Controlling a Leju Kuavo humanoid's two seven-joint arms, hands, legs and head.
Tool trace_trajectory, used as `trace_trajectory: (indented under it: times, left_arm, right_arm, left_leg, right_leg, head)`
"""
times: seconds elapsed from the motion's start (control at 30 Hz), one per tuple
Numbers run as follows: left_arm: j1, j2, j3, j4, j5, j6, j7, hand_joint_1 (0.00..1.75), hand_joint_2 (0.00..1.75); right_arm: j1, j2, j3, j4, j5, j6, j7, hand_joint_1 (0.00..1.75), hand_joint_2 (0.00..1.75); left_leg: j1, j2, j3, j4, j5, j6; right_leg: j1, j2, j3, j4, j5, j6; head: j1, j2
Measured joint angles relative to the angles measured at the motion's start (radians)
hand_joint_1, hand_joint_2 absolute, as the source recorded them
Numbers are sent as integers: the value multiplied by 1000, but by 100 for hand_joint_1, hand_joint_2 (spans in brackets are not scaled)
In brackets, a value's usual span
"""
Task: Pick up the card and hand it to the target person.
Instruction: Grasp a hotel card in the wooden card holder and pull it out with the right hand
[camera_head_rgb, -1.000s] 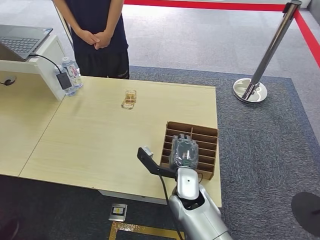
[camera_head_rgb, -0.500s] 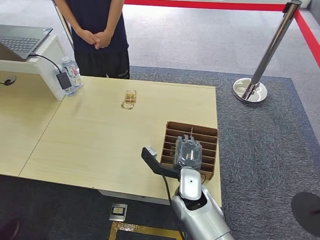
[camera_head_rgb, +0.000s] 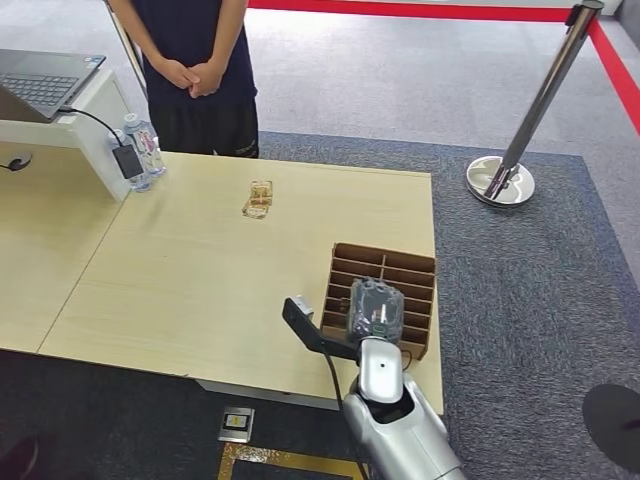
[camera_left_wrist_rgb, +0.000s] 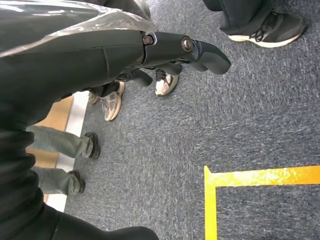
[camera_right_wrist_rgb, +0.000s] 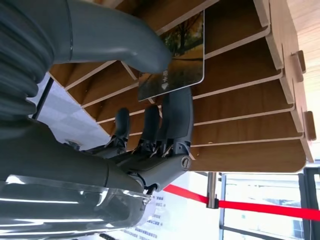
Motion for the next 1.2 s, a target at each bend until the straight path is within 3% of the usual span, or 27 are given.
trace_trajectory:
  times: [0.33, 0.6, 1.2]
  left_arm:
    - [0, 0, 0, 0, 11, 1, 6, 0, 175]
    - [0, 0, 0, 0, 16, 2, 6, 0, 175]
    - [0, 0, 0, 0, 25, 5, 3, 0, 175]
  right_arm:
    - [-9, 11, 0, 20, -10, -8, -32, 118, 175]
    - [-14, 16, 2, 35, -12, -13, -39, 164, 175]
    - [-19, 15, 7, 4, -52, -22, -64, 175, 175]
  left_leg:
    - [0, 0, 0, 0, 0, 0]
    - [0, 0, 0, 0, 0, 0]
    - [0, 0, 0, 0, 0, 0]
  right_leg:
    - [0, 0, 0, 0, 0, 0]
    - [0, 0, 0, 0, 0, 0]
    - [0, 0, 0, 0, 0, 0]
  head:
    - [0, 0]
    - [0, 0]
    - [0, 0]
